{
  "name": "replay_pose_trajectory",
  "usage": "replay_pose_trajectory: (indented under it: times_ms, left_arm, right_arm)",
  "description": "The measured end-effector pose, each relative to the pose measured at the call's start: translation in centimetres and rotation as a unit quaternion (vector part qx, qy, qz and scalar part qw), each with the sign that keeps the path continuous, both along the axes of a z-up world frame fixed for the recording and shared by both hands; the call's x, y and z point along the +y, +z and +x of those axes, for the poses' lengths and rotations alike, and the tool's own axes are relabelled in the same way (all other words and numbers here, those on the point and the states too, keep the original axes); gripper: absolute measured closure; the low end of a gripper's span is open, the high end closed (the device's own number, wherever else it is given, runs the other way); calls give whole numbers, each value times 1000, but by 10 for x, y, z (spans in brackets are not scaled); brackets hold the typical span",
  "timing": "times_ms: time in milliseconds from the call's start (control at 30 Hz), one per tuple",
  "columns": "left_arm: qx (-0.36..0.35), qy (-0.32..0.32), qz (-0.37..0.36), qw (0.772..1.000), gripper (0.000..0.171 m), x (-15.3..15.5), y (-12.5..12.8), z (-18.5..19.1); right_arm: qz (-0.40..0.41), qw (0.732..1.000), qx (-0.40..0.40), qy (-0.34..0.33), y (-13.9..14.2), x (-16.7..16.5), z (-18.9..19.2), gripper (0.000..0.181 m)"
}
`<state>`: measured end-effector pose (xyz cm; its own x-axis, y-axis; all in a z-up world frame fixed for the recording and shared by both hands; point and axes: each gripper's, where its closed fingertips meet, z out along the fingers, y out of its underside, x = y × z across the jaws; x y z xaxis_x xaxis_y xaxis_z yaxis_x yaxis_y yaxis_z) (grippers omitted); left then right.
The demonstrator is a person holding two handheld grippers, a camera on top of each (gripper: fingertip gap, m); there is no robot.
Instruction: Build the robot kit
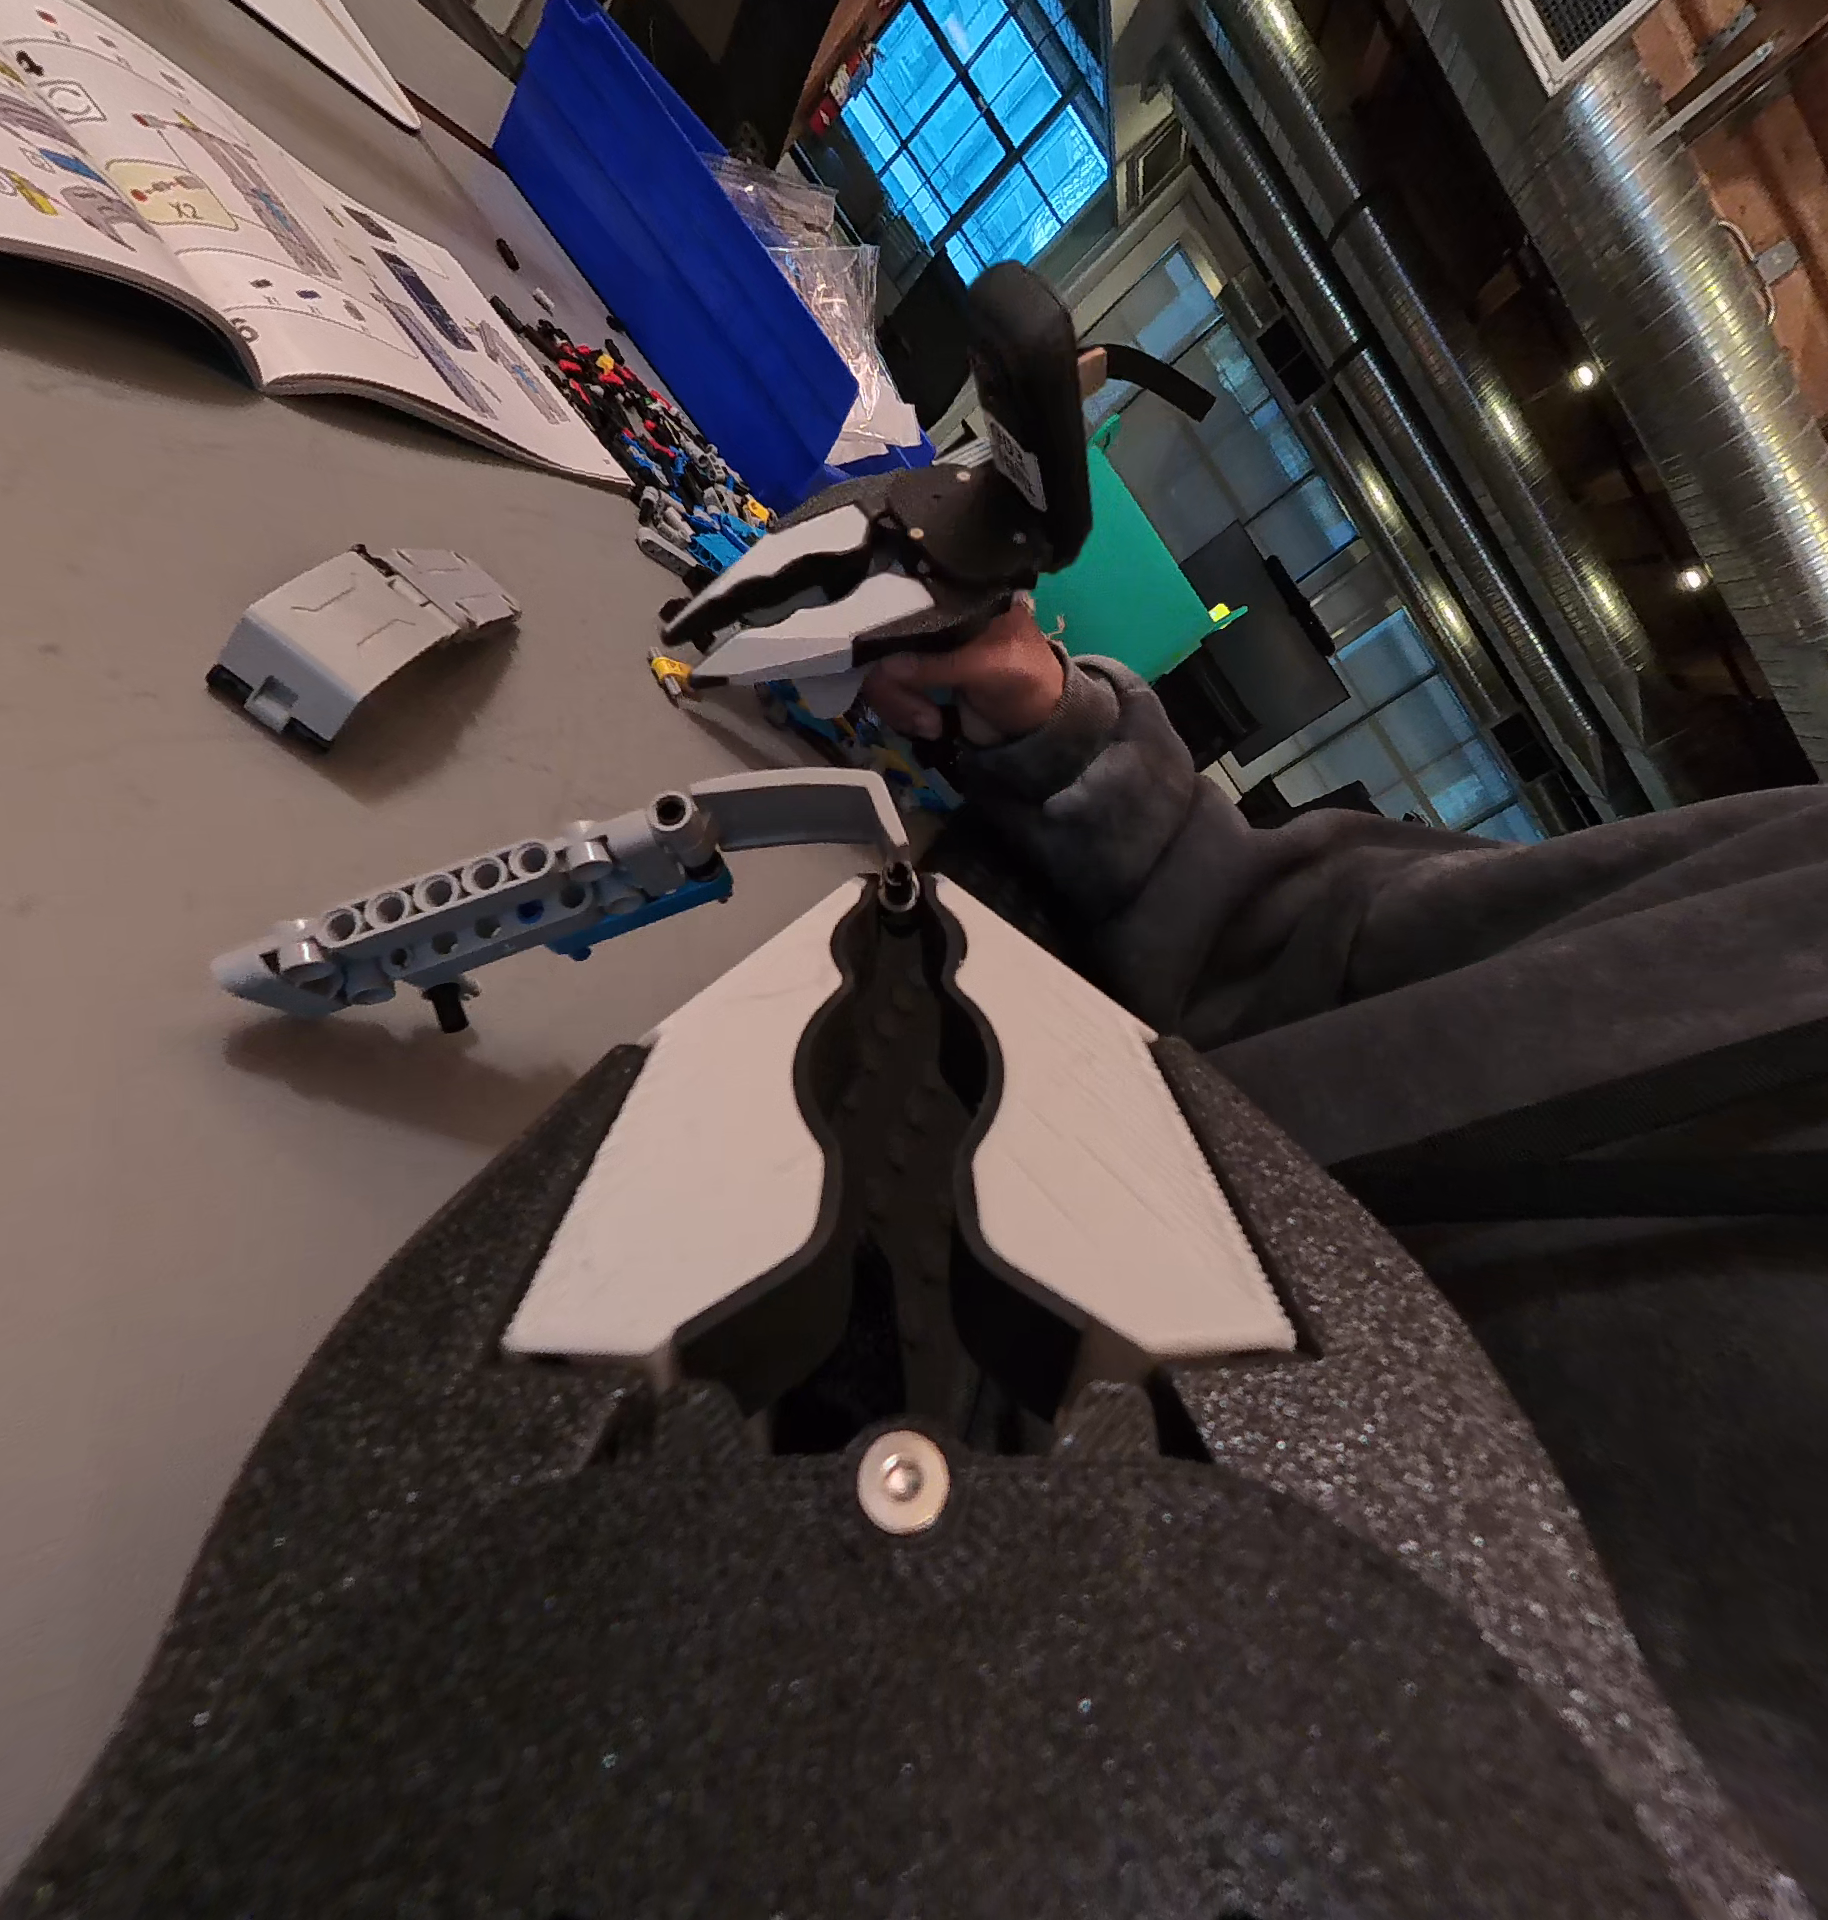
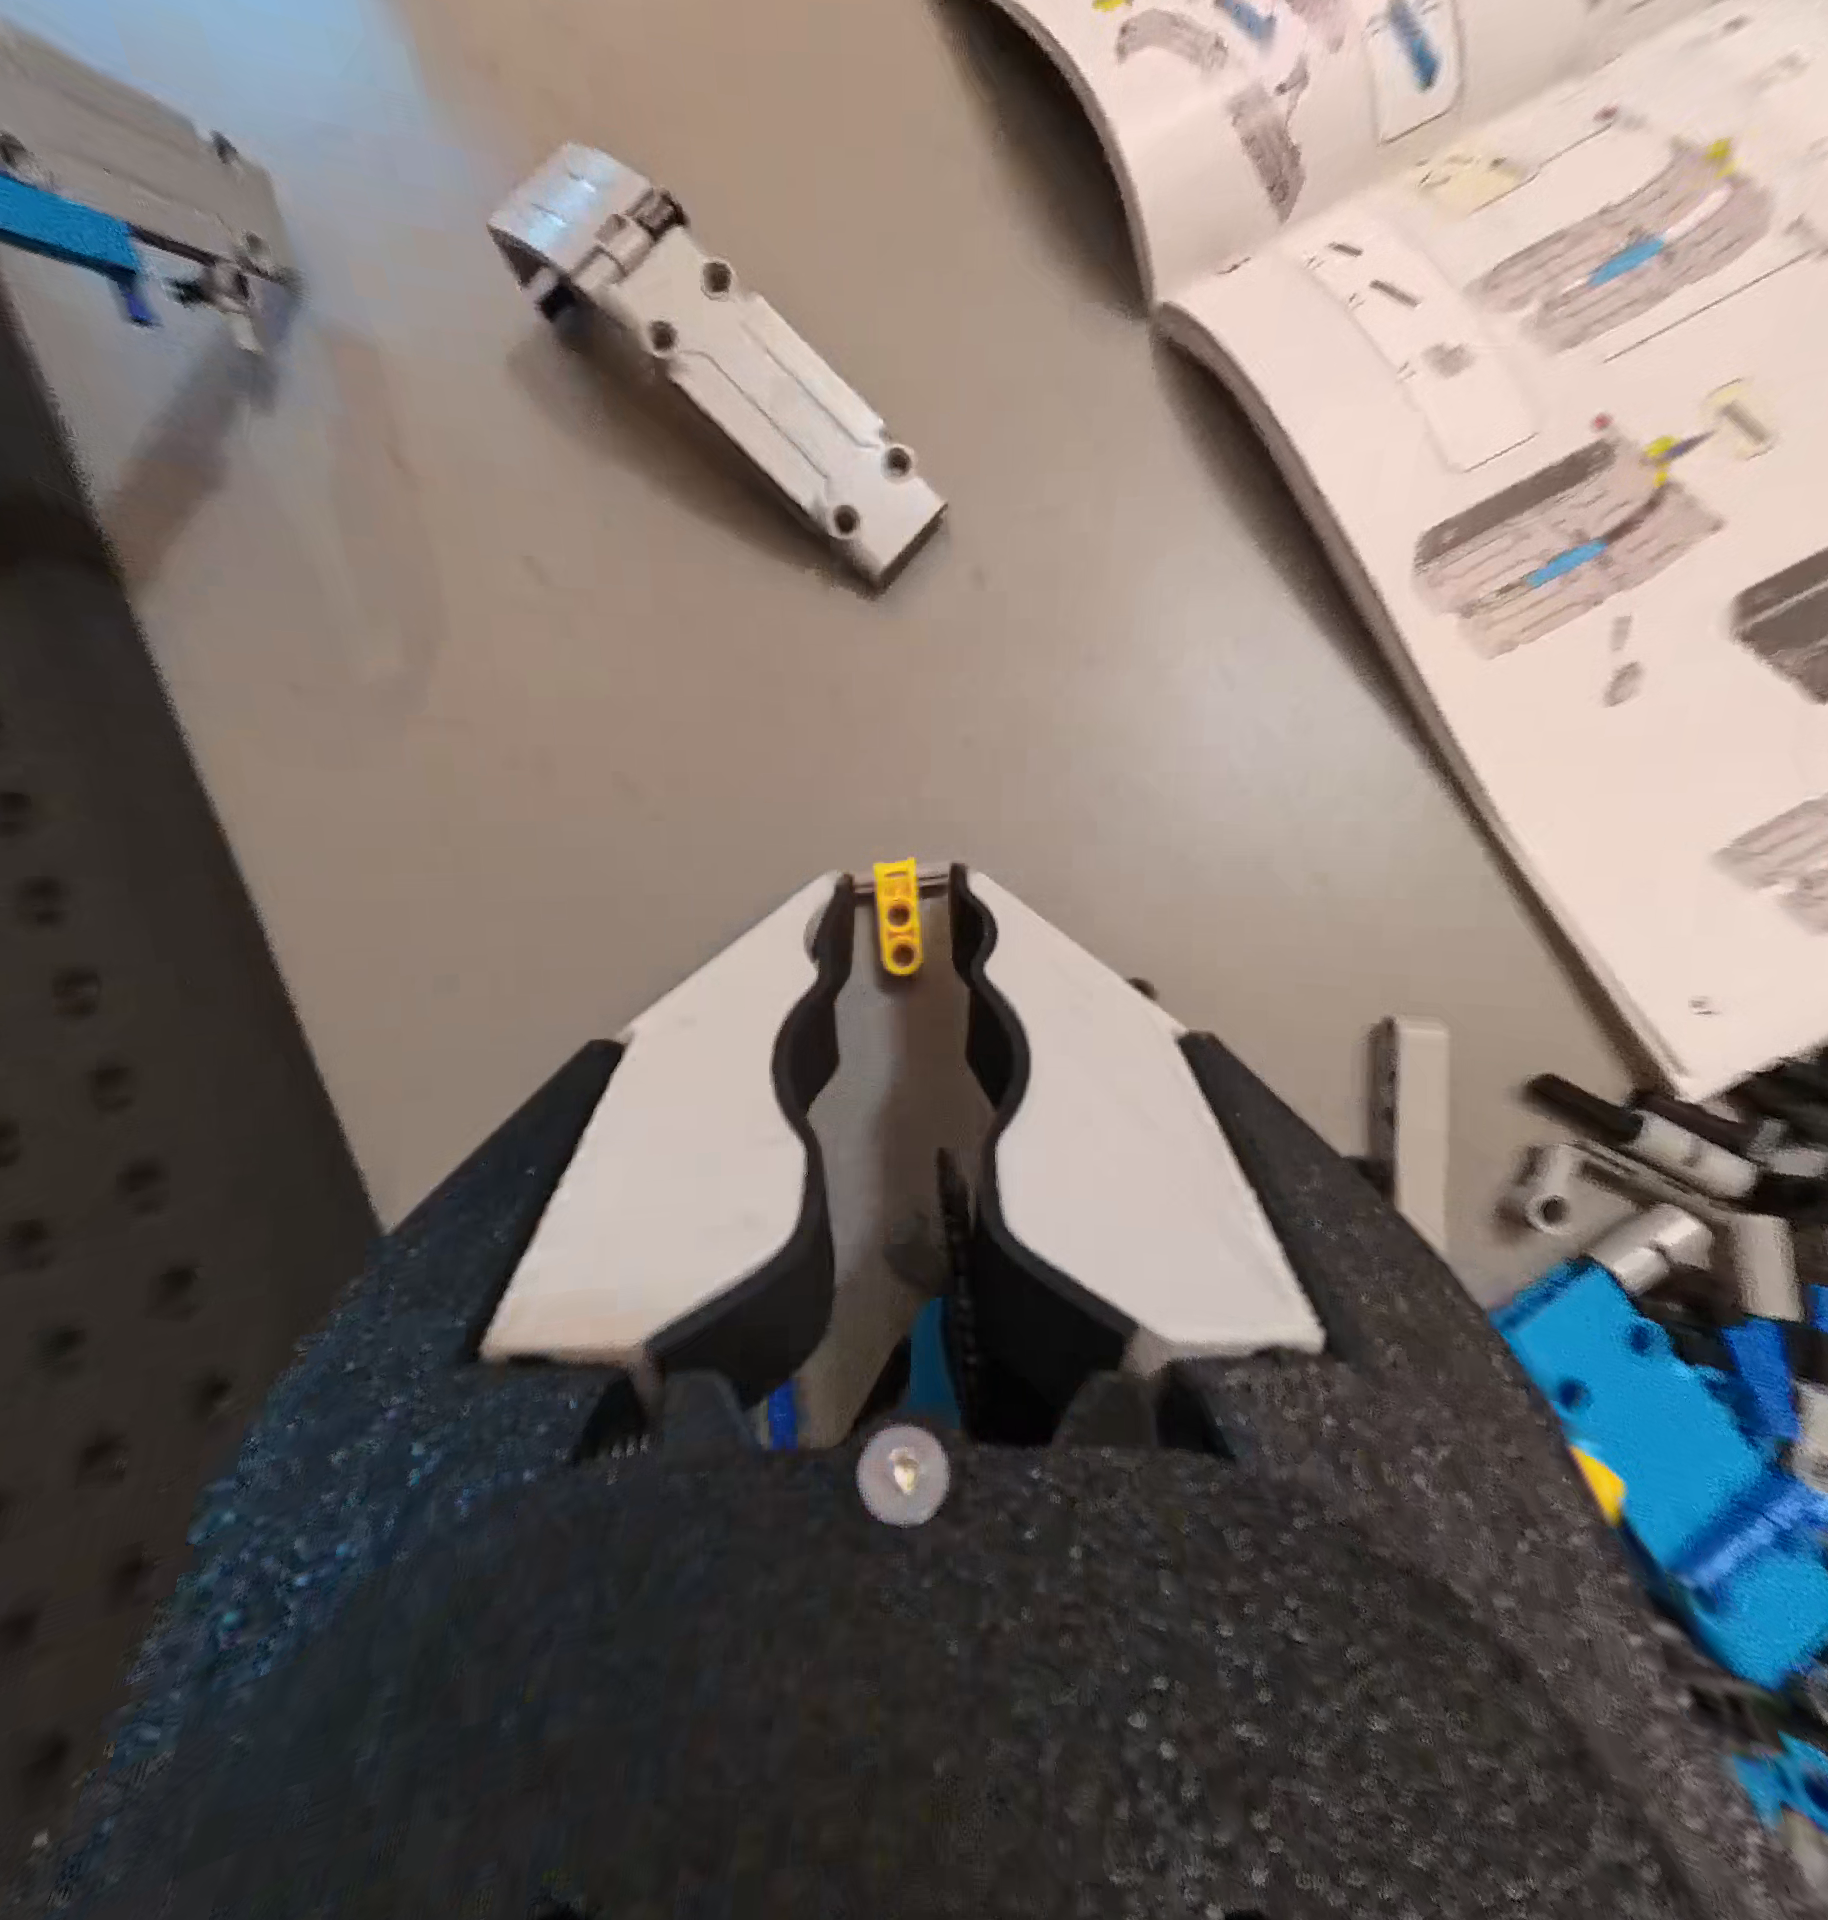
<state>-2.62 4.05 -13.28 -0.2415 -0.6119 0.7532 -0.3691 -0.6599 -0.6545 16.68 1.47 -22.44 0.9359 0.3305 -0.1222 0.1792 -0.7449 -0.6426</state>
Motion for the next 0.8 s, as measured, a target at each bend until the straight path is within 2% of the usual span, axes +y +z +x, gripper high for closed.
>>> replay_pose_trajectory:
  times_ms: [167, 233, 300, 367, 433, 533, 567, 633, 733, 800]
  left_arm:
    - [2, -2, 1, 1000, 166, -1, -1, 0]
    - [2, 3, 0, 1000, 166, 1, 0, 1]
    - [-3, 24, -9, 1000, 166, 9, 2, 2]
    - [-18, 48, -32, 998, 166, 18, 7, 2]
    - [-44, 70, -48, 995, 166, 26, 15, 2]
    - [-73, 103, -34, 991, 166, 31, 24, 2]
    - [-81, 113, -26, 990, 166, 32, 26, 2]
    - [-93, 128, -17, 987, 166, 34, 29, 1]
    - [-105, 131, -14, 986, 166, 34, 32, 0]
    - [-103, 122, -16, 987, 166, 31, 32, 2]
  right_arm:
    - [-34, 998, 40, 32, -6, -6, -3, 165]
    - [-30, 999, 5, 40, -9, -5, 1, 174]
    - [-15, 997, -46, 59, -7, -1, -1, 175]
    - [22, 995, -61, 70, 13, 10, -26, 175]
    - [79, 992, -46, 84, 48, 23, -76, 175]
    - [145, 986, 80, 33, 93, 42, -154, 175]
    - [160, 981, 108, 5, 99, 49, -165, 175]
    - [200, 973, 112, -36, 104, 60, -171, 175]
    - [245, 963, 95, -52, 109, 61, -177, 175]
    - [267, 962, 46, -45, 109, 62, -178, 175]
